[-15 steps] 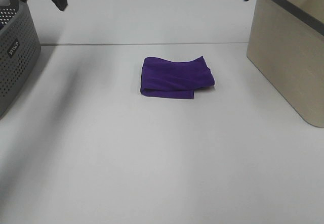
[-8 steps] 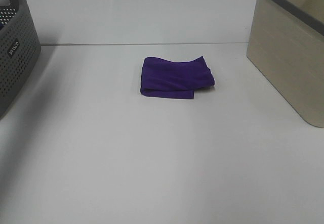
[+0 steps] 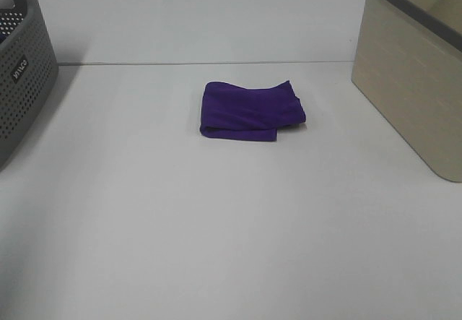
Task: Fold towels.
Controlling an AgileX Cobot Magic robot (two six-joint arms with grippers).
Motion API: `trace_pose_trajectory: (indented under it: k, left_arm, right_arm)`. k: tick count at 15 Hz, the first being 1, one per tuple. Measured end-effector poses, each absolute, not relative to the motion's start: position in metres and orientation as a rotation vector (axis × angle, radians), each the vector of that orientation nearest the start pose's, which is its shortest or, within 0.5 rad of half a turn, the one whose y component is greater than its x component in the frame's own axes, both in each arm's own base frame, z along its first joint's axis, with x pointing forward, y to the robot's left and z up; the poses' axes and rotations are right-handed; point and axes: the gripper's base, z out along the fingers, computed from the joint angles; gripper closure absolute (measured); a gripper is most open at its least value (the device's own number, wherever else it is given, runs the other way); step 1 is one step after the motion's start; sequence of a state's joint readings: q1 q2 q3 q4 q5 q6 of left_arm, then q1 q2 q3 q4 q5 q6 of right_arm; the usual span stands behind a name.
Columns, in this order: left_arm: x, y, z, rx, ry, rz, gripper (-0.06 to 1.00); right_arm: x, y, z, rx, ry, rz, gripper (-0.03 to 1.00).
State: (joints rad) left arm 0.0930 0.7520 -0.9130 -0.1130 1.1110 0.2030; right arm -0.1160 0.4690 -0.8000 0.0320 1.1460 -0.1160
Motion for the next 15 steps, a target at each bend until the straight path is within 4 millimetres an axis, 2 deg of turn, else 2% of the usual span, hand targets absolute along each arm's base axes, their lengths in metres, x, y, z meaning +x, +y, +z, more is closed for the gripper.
trace_pose_trajectory:
  k: [3,6,7,8,10,15]
  left_arm:
    - [0.063,-0.003,0.333,0.161,2.275,0.036,0.09]
    - [0.035,-0.006,0.307,0.189,2.213,0.057,0.09]
    - [0.016,-0.008,0.289,0.181,2.144,0.056,0.09]
    - [0.006,-0.009,0.284,0.162,2.096,0.055,0.09]
    - [-0.005,-0.01,0.281,0.136,2.029,0.05,0.09]
    - [-0.006,-0.007,0.28,0.021,2.021,0.037,0.09]
  right_arm:
    - [0.02,0.001,0.325,-0.04,2.192,-0.071,0.17]
    - [-0.001,0.002,0.31,-0.041,2.101,-0.084,0.17]
    - [-0.015,0.003,0.297,-0.041,2.03,-0.09,0.17]
    - [-0.016,0.003,0.292,-0.041,2.025,-0.09,0.17]
    - [-0.012,0.003,0.285,-0.041,2.044,-0.088,0.17]
    - [-0.006,0.003,0.278,-0.031,2.04,-0.082,0.18]
